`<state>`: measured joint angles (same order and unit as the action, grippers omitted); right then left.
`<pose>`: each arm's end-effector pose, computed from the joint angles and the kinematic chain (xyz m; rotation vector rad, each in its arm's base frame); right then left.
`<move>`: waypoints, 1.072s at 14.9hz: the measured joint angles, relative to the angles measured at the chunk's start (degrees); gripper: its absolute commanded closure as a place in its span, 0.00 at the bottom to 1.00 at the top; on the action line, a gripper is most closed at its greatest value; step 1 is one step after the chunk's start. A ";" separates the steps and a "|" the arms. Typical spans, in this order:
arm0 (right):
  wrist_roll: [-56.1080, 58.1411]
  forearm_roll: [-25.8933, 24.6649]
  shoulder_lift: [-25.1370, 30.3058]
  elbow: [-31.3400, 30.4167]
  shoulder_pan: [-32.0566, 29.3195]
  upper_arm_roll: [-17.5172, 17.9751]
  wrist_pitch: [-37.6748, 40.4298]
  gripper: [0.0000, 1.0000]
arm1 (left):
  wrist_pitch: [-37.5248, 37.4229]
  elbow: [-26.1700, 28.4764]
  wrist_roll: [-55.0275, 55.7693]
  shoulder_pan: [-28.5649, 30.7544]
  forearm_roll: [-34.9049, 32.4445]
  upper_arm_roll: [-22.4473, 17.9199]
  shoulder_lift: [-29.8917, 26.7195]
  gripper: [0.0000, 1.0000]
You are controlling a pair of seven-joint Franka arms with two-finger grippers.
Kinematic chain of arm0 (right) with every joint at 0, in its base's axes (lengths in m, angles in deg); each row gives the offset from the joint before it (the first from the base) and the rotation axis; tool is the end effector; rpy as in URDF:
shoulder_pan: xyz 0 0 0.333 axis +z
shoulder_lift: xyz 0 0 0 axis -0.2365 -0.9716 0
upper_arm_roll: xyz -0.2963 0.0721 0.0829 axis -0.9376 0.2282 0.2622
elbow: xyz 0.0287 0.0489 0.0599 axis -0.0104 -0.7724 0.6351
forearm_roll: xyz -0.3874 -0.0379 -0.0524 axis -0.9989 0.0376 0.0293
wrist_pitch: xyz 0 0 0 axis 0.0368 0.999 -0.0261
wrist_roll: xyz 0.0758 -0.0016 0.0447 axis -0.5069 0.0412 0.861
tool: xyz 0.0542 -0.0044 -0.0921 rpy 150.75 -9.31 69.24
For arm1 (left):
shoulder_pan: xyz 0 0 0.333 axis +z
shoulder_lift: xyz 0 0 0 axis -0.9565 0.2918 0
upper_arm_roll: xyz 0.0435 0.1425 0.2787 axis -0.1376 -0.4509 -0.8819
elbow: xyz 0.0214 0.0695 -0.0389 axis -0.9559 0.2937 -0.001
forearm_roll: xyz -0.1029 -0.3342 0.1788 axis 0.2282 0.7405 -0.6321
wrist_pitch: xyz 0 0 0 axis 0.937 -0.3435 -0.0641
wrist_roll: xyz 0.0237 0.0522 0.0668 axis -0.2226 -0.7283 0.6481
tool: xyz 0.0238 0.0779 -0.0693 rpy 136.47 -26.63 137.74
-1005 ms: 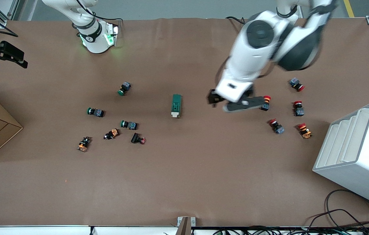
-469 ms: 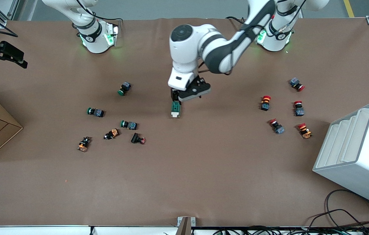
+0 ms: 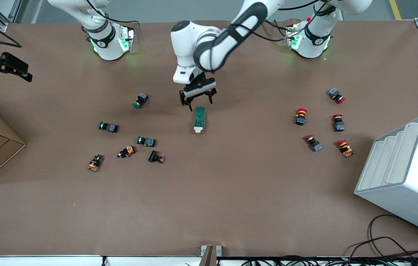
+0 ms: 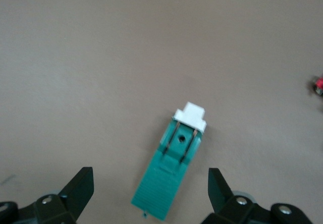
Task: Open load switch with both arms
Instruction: 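Lower the left gripper onto the switch base while the right gripper approaches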
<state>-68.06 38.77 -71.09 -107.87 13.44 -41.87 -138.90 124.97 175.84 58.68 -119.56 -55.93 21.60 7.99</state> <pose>0.5177 -0.0071 0.6447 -3.1220 0.0113 0.1464 0.3026 -0.6011 0.2475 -2.9499 -0.5508 -0.7493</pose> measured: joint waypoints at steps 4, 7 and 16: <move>0.00 -0.58 -4.95 0.27 0.00 -0.01 -3.72 0.00 | 0.00 5.16 11.44 -3.37 -13.44 0.10 1.12 0.00; 0.01 -1.17 -8.63 0.49 -0.15 -0.27 -4.98 0.00 | 0.02 6.64 16.46 -4.45 -21.20 0.14 2.46 0.01; -40.56 0.03 -13.52 0.61 12.89 0.95 -5.05 0.00 | -0.29 13.06 25.70 -5.91 -39.55 0.06 4.98 0.02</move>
<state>-108.62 38.80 -84.60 -107.26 26.33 -40.92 -143.96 124.68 188.90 84.38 -125.47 -95.48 21.66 12.96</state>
